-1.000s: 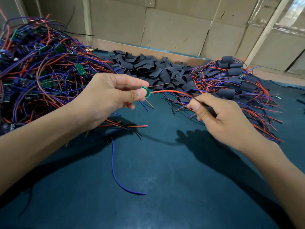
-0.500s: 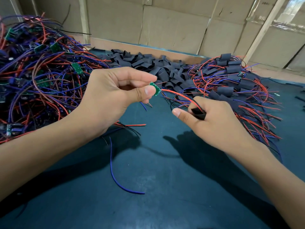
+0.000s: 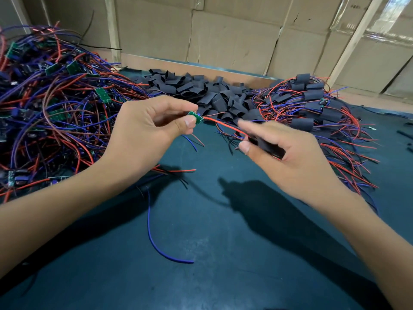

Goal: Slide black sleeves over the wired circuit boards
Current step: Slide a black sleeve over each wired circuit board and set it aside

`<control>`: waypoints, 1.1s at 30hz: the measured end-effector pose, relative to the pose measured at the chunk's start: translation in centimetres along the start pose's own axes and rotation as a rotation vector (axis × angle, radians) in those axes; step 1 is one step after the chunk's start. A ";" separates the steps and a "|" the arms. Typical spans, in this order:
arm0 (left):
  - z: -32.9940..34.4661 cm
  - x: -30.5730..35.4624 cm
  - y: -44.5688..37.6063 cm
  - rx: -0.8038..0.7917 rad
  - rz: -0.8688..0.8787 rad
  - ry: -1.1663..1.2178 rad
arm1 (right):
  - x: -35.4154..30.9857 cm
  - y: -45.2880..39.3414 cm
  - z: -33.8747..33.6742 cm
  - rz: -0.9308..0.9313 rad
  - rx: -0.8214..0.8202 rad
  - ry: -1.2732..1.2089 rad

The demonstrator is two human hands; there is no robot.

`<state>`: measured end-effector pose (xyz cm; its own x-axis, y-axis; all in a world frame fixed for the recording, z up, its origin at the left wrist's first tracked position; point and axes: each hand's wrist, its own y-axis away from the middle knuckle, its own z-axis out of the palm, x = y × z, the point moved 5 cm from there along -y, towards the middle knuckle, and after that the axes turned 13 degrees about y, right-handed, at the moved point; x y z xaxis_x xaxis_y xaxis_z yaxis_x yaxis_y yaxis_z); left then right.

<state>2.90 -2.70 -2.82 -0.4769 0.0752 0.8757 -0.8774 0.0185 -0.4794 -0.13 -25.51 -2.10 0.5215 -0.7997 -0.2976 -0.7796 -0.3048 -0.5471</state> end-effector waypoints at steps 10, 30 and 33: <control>0.9 -0.1 0.5 -0.053 -0.034 0.062 | 0.3 0.3 0.3 0.018 -0.202 -0.028; 2.3 -1.3 1.1 -0.224 -0.186 0.254 | -0.3 0.5 1.0 0.046 -0.026 -0.019; 3.0 -1.6 1.6 -0.267 -0.282 0.393 | -0.7 0.7 1.6 0.063 -0.009 -0.094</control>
<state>2.09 -5.81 -4.87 -0.1253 0.3965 0.9095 -0.9001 0.3401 -0.2722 -0.48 -24.37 -3.56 0.5011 -0.7654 -0.4038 -0.8148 -0.2600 -0.5182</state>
